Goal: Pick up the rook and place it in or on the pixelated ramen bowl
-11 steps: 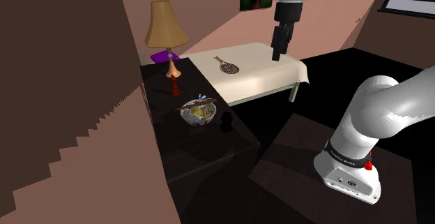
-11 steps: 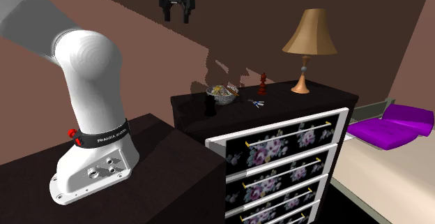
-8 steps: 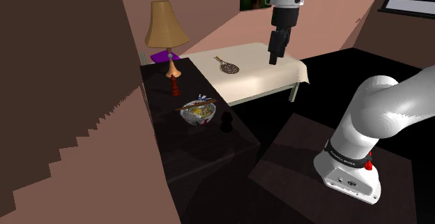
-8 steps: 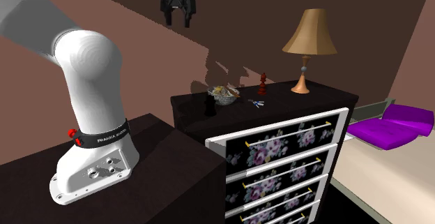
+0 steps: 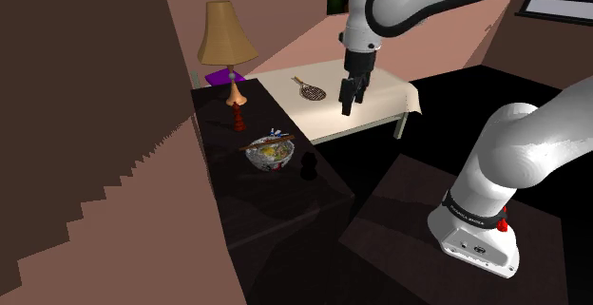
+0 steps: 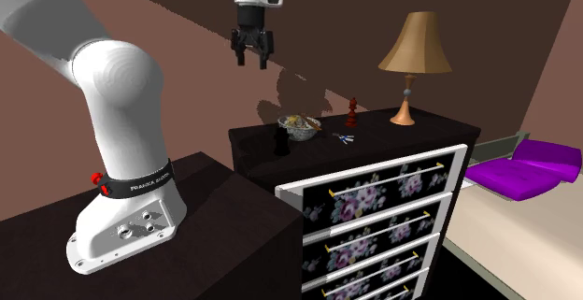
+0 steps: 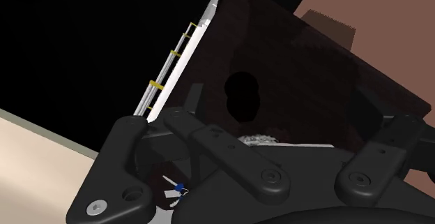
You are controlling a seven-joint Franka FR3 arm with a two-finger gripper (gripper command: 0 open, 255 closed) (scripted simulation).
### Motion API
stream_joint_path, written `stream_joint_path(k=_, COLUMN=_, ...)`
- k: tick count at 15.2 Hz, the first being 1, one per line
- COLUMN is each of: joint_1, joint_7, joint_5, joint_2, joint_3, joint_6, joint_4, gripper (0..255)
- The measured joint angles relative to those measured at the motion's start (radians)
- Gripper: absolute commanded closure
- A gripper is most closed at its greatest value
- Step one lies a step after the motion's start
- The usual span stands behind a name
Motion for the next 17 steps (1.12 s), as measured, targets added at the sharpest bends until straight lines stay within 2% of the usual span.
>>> stream_joint_path(k=3, joint_1=-0.004, joint_7=0.014, joint_5=-0.005, joint_2=0.072, joint_3=0.019, joint_6=0.129, joint_4=-0.047, gripper=0)
stream_joint_path(k=9, joint_1=-0.015, joint_7=0.073, joint_5=-0.035, joint_2=0.28, joint_3=0.07, joint_6=0.368, joint_4=-0.057, gripper=0)
stream_joint_path(k=13, joint_1=-0.036, joint_7=0.122, joint_5=-0.092, joint_2=0.444, joint_3=0.091, joint_6=0.51, joint_4=-0.025, gripper=0)
stream_joint_path(k=17, joint_1=-0.051, joint_7=0.203, joint_5=-0.189, joint_2=0.631, joint_3=0.098, joint_6=0.641, joint_4=0.039, gripper=0)
